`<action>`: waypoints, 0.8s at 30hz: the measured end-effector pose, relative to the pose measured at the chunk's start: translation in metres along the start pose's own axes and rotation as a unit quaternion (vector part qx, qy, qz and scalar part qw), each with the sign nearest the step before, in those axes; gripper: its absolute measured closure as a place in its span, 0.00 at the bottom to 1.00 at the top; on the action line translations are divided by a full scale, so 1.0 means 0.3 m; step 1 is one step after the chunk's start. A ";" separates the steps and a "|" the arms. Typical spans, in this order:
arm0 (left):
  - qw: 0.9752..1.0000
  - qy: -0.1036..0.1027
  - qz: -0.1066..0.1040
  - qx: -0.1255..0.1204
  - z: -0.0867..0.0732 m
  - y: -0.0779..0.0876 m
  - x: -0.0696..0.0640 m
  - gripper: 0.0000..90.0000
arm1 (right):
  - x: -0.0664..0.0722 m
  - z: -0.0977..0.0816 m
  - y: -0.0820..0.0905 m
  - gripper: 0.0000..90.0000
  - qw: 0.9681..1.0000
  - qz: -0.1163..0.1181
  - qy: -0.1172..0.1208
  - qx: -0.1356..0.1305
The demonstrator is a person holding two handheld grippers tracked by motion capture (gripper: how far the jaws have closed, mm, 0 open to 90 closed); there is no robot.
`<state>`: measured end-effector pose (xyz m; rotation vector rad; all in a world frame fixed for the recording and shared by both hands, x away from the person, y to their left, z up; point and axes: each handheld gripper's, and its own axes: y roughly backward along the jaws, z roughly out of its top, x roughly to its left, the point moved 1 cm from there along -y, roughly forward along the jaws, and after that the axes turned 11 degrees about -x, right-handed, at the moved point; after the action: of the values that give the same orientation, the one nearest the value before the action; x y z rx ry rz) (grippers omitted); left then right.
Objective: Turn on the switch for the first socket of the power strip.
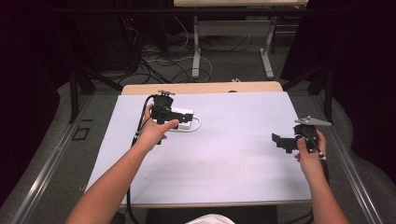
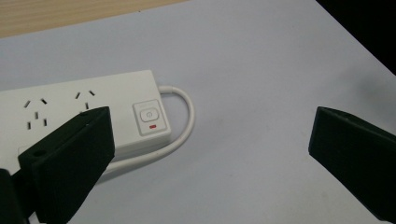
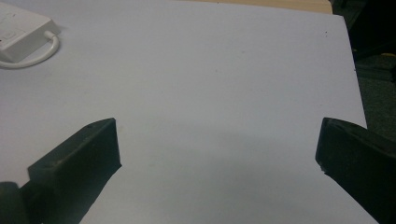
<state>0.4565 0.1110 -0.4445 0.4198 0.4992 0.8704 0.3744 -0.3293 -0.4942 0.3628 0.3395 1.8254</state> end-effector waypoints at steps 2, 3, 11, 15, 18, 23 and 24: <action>1.000 -0.001 -0.001 0.000 -0.006 0.009 0.003 0.00 | 0.000 0.001 0.001 0.00 1.000 -0.002 0.004 0.000; 1.000 -0.002 -0.002 -0.001 -0.009 0.015 0.004 0.00 | 0.000 0.001 0.001 0.00 1.000 -0.002 0.004 -0.001; 1.000 -0.020 0.009 -0.011 -0.030 0.065 0.009 0.02 | 0.002 0.000 0.000 0.00 1.000 0.000 0.004 0.000; 1.000 -0.018 0.016 -0.020 -0.042 0.096 0.014 0.05 | 0.003 -0.001 -0.001 0.00 1.000 0.002 0.004 0.000; 0.999 -0.019 0.017 -0.026 -0.050 0.115 0.019 0.05 | 0.003 -0.001 0.000 0.00 1.000 0.000 0.004 0.001; 0.999 -0.023 0.027 -0.038 -0.071 0.152 0.022 0.07 | 0.007 -0.003 -0.003 0.00 1.000 -0.002 0.006 -0.001; 0.998 -0.026 0.029 -0.040 -0.075 0.159 0.024 0.07 | 0.007 -0.003 -0.004 0.00 1.000 -0.003 0.007 -0.001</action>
<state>0.4183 0.1476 -0.4388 0.3831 0.4044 0.9295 0.3744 -0.3269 -0.4952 0.3480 0.3481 1.8237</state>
